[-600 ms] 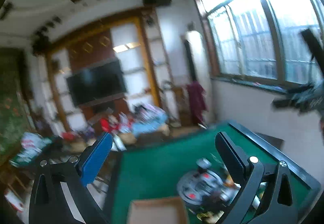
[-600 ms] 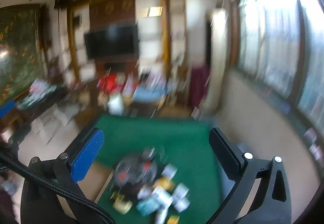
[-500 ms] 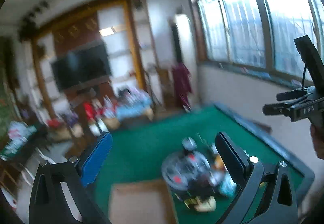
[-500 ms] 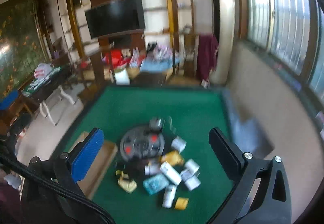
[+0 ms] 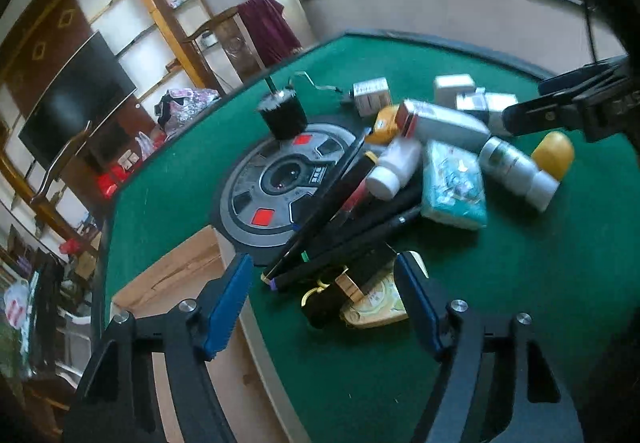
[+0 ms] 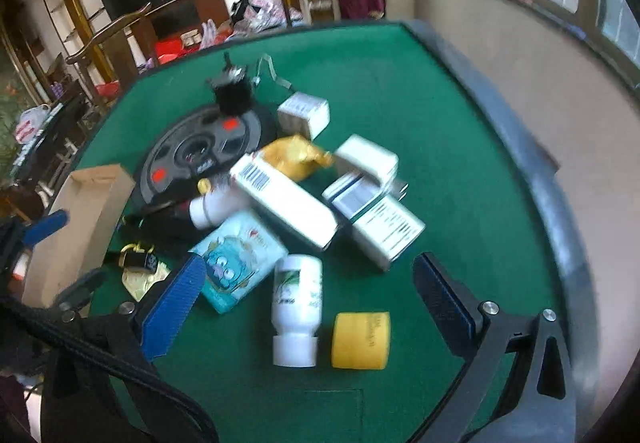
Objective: Organize objects
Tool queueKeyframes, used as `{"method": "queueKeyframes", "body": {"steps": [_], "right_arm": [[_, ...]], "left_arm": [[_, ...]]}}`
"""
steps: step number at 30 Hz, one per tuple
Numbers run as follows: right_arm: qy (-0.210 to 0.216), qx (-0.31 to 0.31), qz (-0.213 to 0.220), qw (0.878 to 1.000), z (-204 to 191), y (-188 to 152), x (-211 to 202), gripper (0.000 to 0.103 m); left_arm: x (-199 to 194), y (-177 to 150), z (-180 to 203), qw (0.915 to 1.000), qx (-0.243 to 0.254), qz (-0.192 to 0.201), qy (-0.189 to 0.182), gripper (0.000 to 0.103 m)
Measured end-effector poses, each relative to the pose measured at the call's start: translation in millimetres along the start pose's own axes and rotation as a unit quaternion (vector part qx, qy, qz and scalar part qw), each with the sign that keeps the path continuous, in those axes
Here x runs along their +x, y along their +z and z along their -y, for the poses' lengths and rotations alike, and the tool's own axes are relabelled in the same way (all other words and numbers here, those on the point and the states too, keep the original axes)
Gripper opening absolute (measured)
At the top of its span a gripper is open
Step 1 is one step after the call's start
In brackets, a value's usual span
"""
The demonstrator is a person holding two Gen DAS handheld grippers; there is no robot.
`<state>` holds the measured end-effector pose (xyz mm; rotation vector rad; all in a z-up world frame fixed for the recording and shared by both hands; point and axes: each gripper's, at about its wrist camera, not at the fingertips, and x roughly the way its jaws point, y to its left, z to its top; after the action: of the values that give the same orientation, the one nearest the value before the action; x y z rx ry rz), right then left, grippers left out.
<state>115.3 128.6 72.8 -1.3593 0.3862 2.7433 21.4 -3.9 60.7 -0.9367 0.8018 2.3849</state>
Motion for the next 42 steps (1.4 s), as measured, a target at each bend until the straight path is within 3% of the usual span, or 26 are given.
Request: {"method": "queueKeyframes", "body": {"steps": [5, 6, 8, 9, 10, 12, 22, 27, 30, 33, 37, 42], "right_arm": [[0.033, 0.019, 0.000, 0.999, 7, -4, 2, 0.103], [0.041, 0.024, -0.002, 0.999, 9, -4, 2, 0.103], [0.054, 0.035, -0.002, 0.998, 13, -5, 3, 0.103], [0.058, 0.039, -0.001, 0.998, 12, -4, 3, 0.103], [0.061, 0.042, 0.000, 0.997, 13, -4, 3, 0.103], [0.066, 0.046, 0.000, 0.997, 15, -5, 4, 0.103], [0.071, 0.046, -0.010, 0.996, 13, -10, 6, 0.103], [0.065, 0.038, -0.009, 0.997, 10, -9, 2, 0.103], [0.056, 0.029, -0.006, 0.998, 9, -5, 0, 0.103], [0.037, -0.008, -0.007, 0.999, 3, 7, 3, 0.103], [-0.023, -0.095, -0.002, 0.995, -14, 28, 22, 0.103], [-0.030, -0.149, -0.008, 0.988, -27, 46, 44, 0.097]], "left_arm": [[20, -1, 5, 0.9985, 0.011, -0.046, -0.029, 0.066], [25, -3, 9, 0.9975, 0.015, -0.058, -0.038, 0.062], [23, -5, 10, 0.9947, 0.000, -0.066, -0.079, 0.034], [24, -5, 9, 0.9921, -0.013, -0.079, -0.096, 0.028], [25, -5, 8, 0.9906, -0.021, -0.084, -0.105, 0.015], [23, -8, 6, 0.9872, -0.039, -0.087, -0.128, 0.015], [13, -15, 16, 0.9890, -0.056, -0.077, -0.113, 0.015], [13, -15, 5, 0.9857, -0.107, -0.061, -0.115, 0.014], [-11, -18, -4, 0.9815, -0.146, -0.034, -0.119, 0.014], [-42, -23, -15, 0.9784, -0.172, -0.003, -0.115, 0.014], [-77, -39, -34, 0.9690, -0.211, 0.036, -0.124, 0.015], [-89, -61, -52, 0.9627, -0.239, 0.036, -0.120, 0.015]]}}
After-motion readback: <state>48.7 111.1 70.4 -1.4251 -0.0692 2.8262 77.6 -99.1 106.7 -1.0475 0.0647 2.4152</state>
